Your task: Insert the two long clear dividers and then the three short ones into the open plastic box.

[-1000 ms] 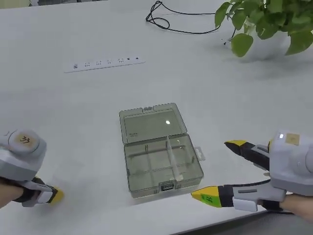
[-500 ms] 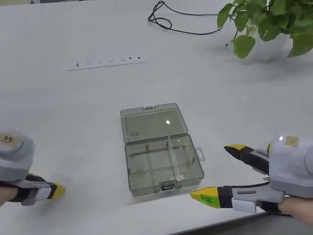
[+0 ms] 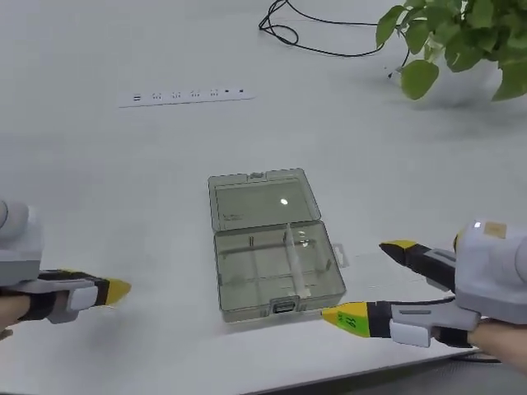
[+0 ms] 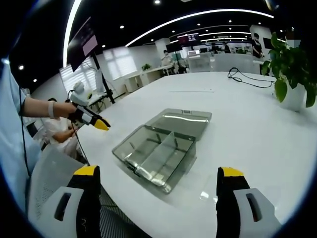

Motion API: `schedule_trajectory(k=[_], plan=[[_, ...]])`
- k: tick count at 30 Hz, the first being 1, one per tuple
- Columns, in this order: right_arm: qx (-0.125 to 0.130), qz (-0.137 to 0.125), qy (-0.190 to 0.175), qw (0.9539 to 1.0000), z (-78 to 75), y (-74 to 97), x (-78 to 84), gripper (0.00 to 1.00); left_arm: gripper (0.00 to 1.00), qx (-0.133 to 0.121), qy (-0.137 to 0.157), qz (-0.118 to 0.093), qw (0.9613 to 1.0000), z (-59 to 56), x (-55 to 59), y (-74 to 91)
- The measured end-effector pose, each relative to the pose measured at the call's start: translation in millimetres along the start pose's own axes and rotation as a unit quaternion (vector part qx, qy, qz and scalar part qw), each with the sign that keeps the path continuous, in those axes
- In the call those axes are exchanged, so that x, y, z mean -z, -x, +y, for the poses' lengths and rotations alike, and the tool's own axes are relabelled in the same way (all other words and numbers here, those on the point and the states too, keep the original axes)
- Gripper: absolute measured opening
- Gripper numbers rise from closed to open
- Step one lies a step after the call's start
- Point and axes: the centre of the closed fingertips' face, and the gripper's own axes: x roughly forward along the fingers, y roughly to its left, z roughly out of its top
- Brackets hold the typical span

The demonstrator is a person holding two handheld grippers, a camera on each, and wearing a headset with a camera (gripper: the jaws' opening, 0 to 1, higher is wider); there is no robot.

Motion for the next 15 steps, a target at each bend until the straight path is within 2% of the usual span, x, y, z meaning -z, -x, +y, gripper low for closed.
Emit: schedule_trajectory(k=[5, 9, 15], plan=[[0.0, -0.004, -0.009, 1.0, 4.9, -2.5, -6.5, 0.98, 0.3, 0.017, 0.007, -0.022, 0.9996, -16.9, -8.1, -2.2], [-0.002, -0.004, -0.014, 0.9999, 6.4, -4.9, -10.0, 0.97, 0.3, 0.033, 0.009, -0.04, 0.9986, -35.0, -19.1, -5.6], [-0.009, -0.015, -0.018, 0.9997, 13.4, -8.5, -21.5, 0.91, 0.3, 0.053, -0.002, -0.057, 0.997, -61.3, -32.6, -16.0]])
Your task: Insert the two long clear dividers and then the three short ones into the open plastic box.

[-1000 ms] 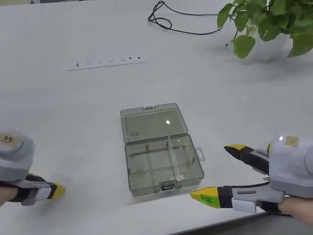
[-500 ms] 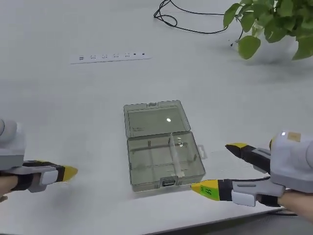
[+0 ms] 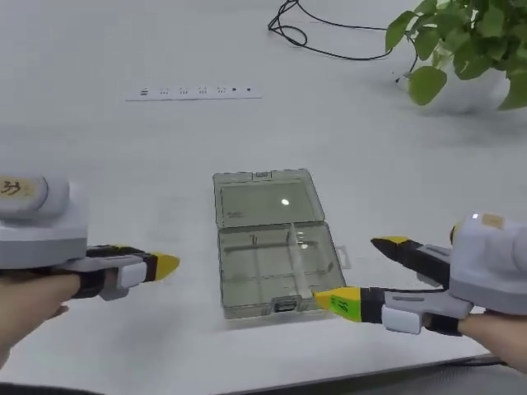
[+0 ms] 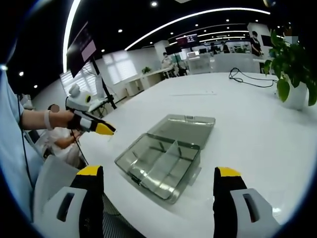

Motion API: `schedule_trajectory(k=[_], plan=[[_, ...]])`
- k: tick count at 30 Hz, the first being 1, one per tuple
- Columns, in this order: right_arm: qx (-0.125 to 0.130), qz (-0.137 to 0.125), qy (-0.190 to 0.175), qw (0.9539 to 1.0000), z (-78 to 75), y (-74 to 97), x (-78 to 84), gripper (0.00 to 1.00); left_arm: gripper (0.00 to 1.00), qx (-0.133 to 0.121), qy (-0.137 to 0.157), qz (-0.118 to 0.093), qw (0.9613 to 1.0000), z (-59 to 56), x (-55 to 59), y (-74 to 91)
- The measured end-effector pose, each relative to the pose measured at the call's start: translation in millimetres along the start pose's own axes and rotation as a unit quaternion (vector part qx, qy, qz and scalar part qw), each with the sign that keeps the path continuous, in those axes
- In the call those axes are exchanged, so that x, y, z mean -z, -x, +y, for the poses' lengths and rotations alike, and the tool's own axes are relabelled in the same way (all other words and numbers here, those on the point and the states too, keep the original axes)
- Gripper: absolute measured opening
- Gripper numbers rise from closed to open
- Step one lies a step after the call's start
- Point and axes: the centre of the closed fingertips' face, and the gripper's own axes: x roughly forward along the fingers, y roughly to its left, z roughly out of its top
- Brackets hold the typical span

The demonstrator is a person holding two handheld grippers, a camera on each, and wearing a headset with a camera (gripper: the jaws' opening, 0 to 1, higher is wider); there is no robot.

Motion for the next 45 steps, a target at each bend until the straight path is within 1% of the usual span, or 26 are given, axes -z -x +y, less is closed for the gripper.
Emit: schedule_trajectory(k=[3, 5, 6, 8, 9, 11, 15, 16, 17, 19, 21, 23, 24, 25, 26, 28, 29, 31, 34, 36, 37, 38, 39, 40, 41, 45], plan=[[-0.001, -0.004, -0.012, 0.9999, 1.8, -1.6, -4.7, 0.87, 0.3, 0.01, -0.001, -0.004, 0.9999, -10.5, -3.8, -7.0], [0.0, -0.005, -0.026, 0.9997, 1.2, -2.2, -7.4, 0.84, 0.3, 0.015, -0.009, -0.007, 0.9998, -19.4, -8.2, -12.1], [-0.002, -0.003, -0.047, 0.9989, 0.8, -2.3, -8.7, 0.84, 0.3, 0.016, -0.013, -0.007, 0.9998, -22.8, -10.0, -14.3], [-0.002, -0.005, -0.066, 0.9978, -1.4, -2.8, -11.8, 0.81, 0.3, 0.018, -0.016, -0.008, 0.9997, -29.1, -13.0, -18.9], [-0.004, -0.011, -0.073, 0.9972, -1.8, -3.1, -14.8, 0.79, 0.3, 0.022, -0.016, -0.012, 0.9996, -34.5, -15.5, -22.0], [-0.004, -0.01, -0.081, 0.9967, -4.0, -3.2, -17.5, 0.75, 0.3, 0.029, -0.015, -0.015, 0.9994, -43.5, -18.0, -26.8], [-0.005, -0.004, -0.082, 0.9966, -2.0, -6.5, -19.8, 0.76, 0.3, 0.04, -0.016, -0.019, 0.9989, -58.9, -20.5, -34.0], [-0.004, 0.0, -0.113, 0.9936, 0.7, -7.8, -20.0, 0.76, 0.3, 0.043, -0.017, -0.021, 0.9987, -64.3, -21.5, -35.9], [-0.013, -0.011, -0.122, 0.9924, 5.1, -10.0, -26.0, 0.76, 0.3, 0.046, -0.019, -0.022, 0.9985, -68.8, -21.8, -37.6], [-0.01, -0.015, -0.12, 0.9926, 7.1, -11.9, -30.7, 0.72, 0.3, 0.048, -0.019, -0.025, 0.9983, -73.2, -22.7, -40.4], [-0.014, -0.024, -0.123, 0.992, 7.5, -15.2, -33.5, 0.68, 0.3, 0.053, -0.017, -0.031, 0.9979, -79.6, -23.4, -42.8], [-0.014, -0.023, -0.123, 0.9921, 10.2, -20.4, -35.7, 0.65, 0.3, 0.058, -0.013, -0.035, 0.9976, -85.7, -23.7, -44.7], [-0.013, -0.024, -0.121, 0.9922, 11.2, -23.3, -37.2, 0.63, 0.3, 0.062, -0.013, -0.036, 0.9973, -89.7, -23.3, -46.0], [-0.013, -0.024, -0.122, 0.9921, 11.1, -24.1, -37.7, 0.6, 0.3, 0.064, -0.012, -0.036, 0.9973, -90.7, -22.5, -46.3], [-0.017, -0.029, -0.127, 0.9913, 12.4, -27.4, -40.2, 0.58, 0.3, 0.067, -0.012, -0.036, 0.9971, -94.4, -20.4, -47.8], [-0.017, -0.034, -0.135, 0.9901, 13.3, -30.6, -43.2, 0.54, 0.3, 0.069, -0.008, -0.038, 0.9969, -97.4, -19.5, -48.7], [-0.016, -0.041, -0.138, 0.9894, 13.2, -31.6, -46.1, 0.52, 0.3, 0.072, -0.005, -0.04, 0.9966, -99.8, -18.4, -48.9], [-0.015, -0.042, -0.146, 0.9883, 12.6, -35.9, -48.5, 0.47, 0.3, 0.072, -0.004, -0.041, 0.9966, -103.5, -16.3, -49.0], [-0.01, -0.031, -0.162, 0.9862, 10.5, -41.6, -47.5, 0.36, 0.3, 0.077, 0.002, -0.04, 0.9962, -105.1, -13.5, -51.1], [-0.007, -0.023, -0.174, 0.9844, 9.7, -43.6, -45.9, 0.3, 0.3, 0.076, 0.003, -0.042, 0.9962, -104.9, -12.6, -51.1], [-0.009, -0.017, -0.187, 0.9822, 10.3, -45.0, -44.9, 0.28, 0.3, 0.075, 0.002, -0.042, 0.9963, -104.6, -11.7, -51.1], [-0.009, -0.018, -0.189, 0.9818, 10.2, -46.1, -45.6, 0.27, 0.3, 0.074, 0.002, -0.042, 0.9964, -104.2, -11.2, -51.0], [-0.004, -0.013, -0.196, 0.9806, 9.1, -47.0, -44.3, 0.25, 0.3, 0.074, 0.004, -0.043, 0.9963, -103.9, -10.8, -50.7], [-0.006, -0.01, -0.198, 0.9801, 9.7, -47.8, -44.2, 0.23, 0.3, 0.074, 0.005, -0.043, 0.9963, -103.8, -10.3, -50.6], [-0.004, -0.007, -0.206, 0.9785, 9.7, -48.6, -43.3, 0.21, 0.3, 0.074, 0.007, -0.044, 0.9963, -103.5, -10.0, -50.4], [-0.008, 0.007, -0.21, 0.9777, 13.2, -52.6, -40.3, 0.16, 0.3, 0.073, 0.012, -0.046, 0.9962, -103.2, -8.7, -49.6]])
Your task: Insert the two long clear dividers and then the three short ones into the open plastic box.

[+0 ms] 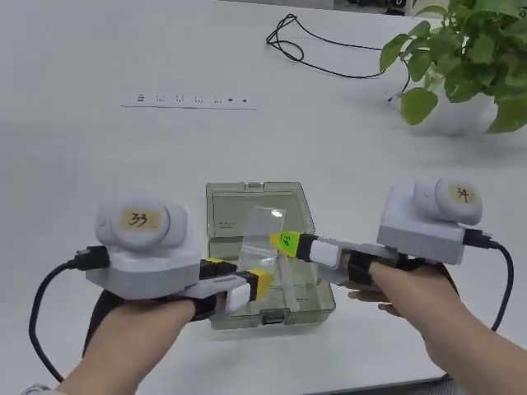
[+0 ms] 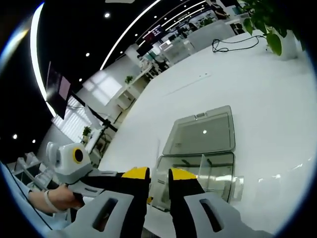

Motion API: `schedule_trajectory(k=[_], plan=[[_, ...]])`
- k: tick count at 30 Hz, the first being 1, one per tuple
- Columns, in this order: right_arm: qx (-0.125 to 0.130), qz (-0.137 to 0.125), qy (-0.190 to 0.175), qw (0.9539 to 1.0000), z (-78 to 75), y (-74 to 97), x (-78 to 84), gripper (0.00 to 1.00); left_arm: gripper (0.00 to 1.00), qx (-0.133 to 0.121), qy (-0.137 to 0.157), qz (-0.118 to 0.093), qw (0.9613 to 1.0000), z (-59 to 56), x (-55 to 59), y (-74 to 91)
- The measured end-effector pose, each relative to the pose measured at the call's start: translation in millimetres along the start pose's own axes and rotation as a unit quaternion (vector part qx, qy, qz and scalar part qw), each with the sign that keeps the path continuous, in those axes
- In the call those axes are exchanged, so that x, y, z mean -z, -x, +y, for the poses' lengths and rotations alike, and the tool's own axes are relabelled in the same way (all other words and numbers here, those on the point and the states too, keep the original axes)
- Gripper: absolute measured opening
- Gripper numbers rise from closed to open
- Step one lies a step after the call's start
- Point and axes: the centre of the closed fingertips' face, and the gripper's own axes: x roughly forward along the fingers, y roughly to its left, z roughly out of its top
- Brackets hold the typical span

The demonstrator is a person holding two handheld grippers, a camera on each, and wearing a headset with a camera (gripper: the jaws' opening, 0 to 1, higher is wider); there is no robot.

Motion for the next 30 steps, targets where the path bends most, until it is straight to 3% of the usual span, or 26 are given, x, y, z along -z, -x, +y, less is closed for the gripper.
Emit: schedule_trajectory(k=[16, 30], plan=[[0.0, 0.025, 0.005, 0.9997, 13.5, -9.4, 9.3, 0.05, 0.3, 0.008, 0.01, -0.005, 0.9999, -2.2, 2.3, 5.9], [-0.004, 0.043, 0.002, 0.9991, 23.9, -0.7, 11.2, 0.02, 0.3, 0.005, 0.033, -0.012, 0.9994, -11.3, 4.7, 9.7]])
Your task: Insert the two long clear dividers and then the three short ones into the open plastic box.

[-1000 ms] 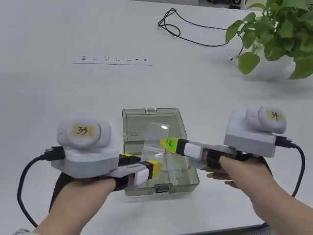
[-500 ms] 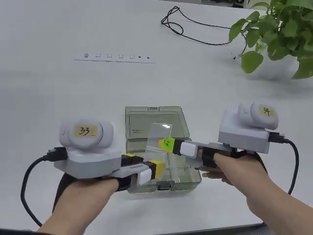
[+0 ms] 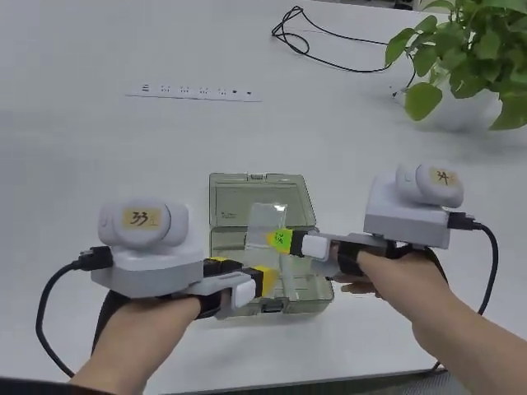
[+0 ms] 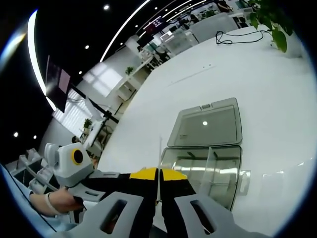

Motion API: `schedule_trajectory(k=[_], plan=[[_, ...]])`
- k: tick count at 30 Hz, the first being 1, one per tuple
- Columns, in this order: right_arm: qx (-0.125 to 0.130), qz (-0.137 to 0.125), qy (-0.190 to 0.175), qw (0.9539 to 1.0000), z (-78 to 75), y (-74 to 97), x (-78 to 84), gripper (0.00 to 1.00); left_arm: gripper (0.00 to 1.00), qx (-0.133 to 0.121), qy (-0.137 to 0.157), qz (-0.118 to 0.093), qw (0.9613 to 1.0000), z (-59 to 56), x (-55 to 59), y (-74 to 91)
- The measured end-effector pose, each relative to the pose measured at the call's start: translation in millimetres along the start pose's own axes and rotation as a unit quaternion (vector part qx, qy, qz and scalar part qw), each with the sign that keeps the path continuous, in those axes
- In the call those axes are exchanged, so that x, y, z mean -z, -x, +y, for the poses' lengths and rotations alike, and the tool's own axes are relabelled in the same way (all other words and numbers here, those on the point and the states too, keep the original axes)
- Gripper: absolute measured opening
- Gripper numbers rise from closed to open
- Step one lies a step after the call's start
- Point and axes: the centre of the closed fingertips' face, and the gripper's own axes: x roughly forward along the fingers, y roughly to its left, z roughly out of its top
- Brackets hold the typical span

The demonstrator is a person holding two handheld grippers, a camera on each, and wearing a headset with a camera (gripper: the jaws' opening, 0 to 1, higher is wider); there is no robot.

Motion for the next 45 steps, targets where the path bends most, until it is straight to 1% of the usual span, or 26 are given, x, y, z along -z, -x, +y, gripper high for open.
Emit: schedule_trajectory(k=[5, 7, 9, 10, 12, 13, 14, 15, 18, 21, 22, 23, 24, 25, 26, 29, 32, 34, 35, 36, 37, 40, 41, 43, 44, 45], plan=[[0.009, 0.013, -0.003, 0.9999, 4.3, 2.7, -1.8, 0.02, 0.31, 0.018, 0.001, -0.024, 0.9996, -3.7, -2.7, 2.3], [0.011, 0.013, -0.011, 0.9998, 1.2, 2.5, -1.7, 0.01, 0.31, 0.02, -0.015, -0.029, 0.9993, -4.2, -5.2, 4.8], [0.013, 0.013, -0.011, 0.9998, 1.8, 1.6, -2.6, 0.01, 0.32, 0.026, -0.043, -0.031, 0.9982, -3.0, -6.5, 6.0], [0.024, 0.015, -0.008, 0.9996, -0.2, 1.7, -3.0, 0.01, 0.32, 0.036, -0.063, -0.036, 0.9967, -3.3, -8.7, 7.6], [0.033, 0.02, -0.01, 0.9992, -2.9, 2.2, -3.6, 0.01, 0.38, 0.043, -0.072, -0.036, 0.9958, -2.9, -10.0, 10.4], [0.037, 0.02, -0.015, 0.999, -6.4, 2.9, -6.4, 0.01, 0.42, 0.053, -0.106, -0.038, 0.9922, -2.2, -12.8, 11.3], [0.038, 0.021, -0.017, 0.9989, -6.7, 2.5, -7.2, 0.01, 0.45, 0.057, -0.128, -0.036, 0.9895, -1.1, -13.2, 11.2], [0.047, 0.029, -0.025, 0.9981, -8.9, 1.9, -5.9, 0.01, 0.49, 0.062, -0.155, -0.028, 0.9856, 1.1, -11.8, 11.6], [0.056, 0.042, -0.029, 0.9971, -13.8, 0.8, -8.1, 0.01, 0.55, 0.069, -0.2, -0.021, 0.9771, 4.1, -10.9, 14.7], [0.074, 0.064, -0.037, 0.9946, -17.2, -1.6, -10.0, 0.01, 0.64, 0.071, -0.249, -0.016, 0.9659, 11.0, -9.4, 16.0], [0.08, 0.079, -0.042, 0.9927, -19.0, -1.2, -7.5, 0.01, 0.67, 0.071, -0.248, -0.013, 0.9662, 11.9, -8.2, 16.5], [0.081, 0.097, -0.05, 0.9907, -19.4, -2.5, -5.4, 0.01, 0.7, 0.075, -0.259, -0.016, 0.9628, 12.0, -9.0, 17.8], [0.085, 0.104, -0.053, 0.9896, -19.5, -3.4, -5.1, 0.01, 0.72, 0.075, -0.266, -0.017, 0.9608, 12.5, -9.6, 19.0], [0.092, 0.116, -0.058, 0.9873, -20.0, -3.7, -4.5, 0.01, 0.73, 0.077, -0.282, -0.02, 0.9562, 13.0, -10.8, 21.2], [0.097, 0.122, -0.062, 0.9858, -23.6, -4.3, -7.3, 0.01, 0.73, 0.074, -0.289, -0.024, 0.9542, 14.5, -12.4, 22.6], [0.108, 0.145, -0.069, 0.9811, -32.2, -7.8, -13.6, 0.01, 0.77, 0.08, -0.289, -0.033, 0.9536, 15.9, -15.8, 26.4], [0.124, 0.178, -0.071, 0.9736, -32.5, -9.4, -7.8, 0.01, 0.79, 0.085, -0.302, -0.039, 0.9487, 18.6, -18.0, 30.3], [0.135, 0.208, -0.078, 0.9656, -34.6, -8.7, -1.5, 0.01, 0.82, 0.085, -0.31, -0.044, 0.946, 20.4, -19.1, 32.3], [0.144, 0.211, -0.073, 0.9643, -37.5, -9.7, -1.9, 0.01, 0.85, 0.085, -0.312, -0.044, 0.9454, 21.7, -19.1, 33.0], [0.153, 0.221, -0.07, 0.9607, -39.9, -10.7, -1.6, 0.01, 0.87, 0.085, -0.313, -0.045, 0.9448, 23.3, -19.3, 33.5], [0.151, 0.221, -0.07, 0.9609, -39.2, -12.3, -2.1, 0.01, 0.88, 0.085, -0.314, -0.046, 0.9445, 23.7, -19.3, 33.8], [0.153, 0.231, -0.08, 0.9574, -37.3, -19.6, -3.0, 0.01, 0.91, 0.077, -0.333, -0.04, 0.9389, 29.2, -18.0, 34.7], [0.161, 0.244, -0.077, 0.9533, -37.4, -19.9, 0.1, 0.01, 0.92, 0.078, -0.337, -0.038, 0.9376, 29.9, -16.6, 35.1], [0.176, 0.262, -0.06, 0.9469, -40.3, -19.8, 4.6, 0.01, 0.99, 0.079, -0.335, -0.042, 0.9378, 30.1, -16.9, 36.0], [0.182, 0.264, -0.068, 0.9449, -39.9, -21.0, 5.5, 0.01, 1.0, 0.078, -0.336, -0.044, 0.9376, 30.0, -17.3, 36.3], [0.179, 0.263, -0.07, 0.9453, -38.3, -23.1, 4.7, 0.01, 1.0, 0.075, -0.337, -0.044, 0.9373, 31.3, -17.4, 37.0]])
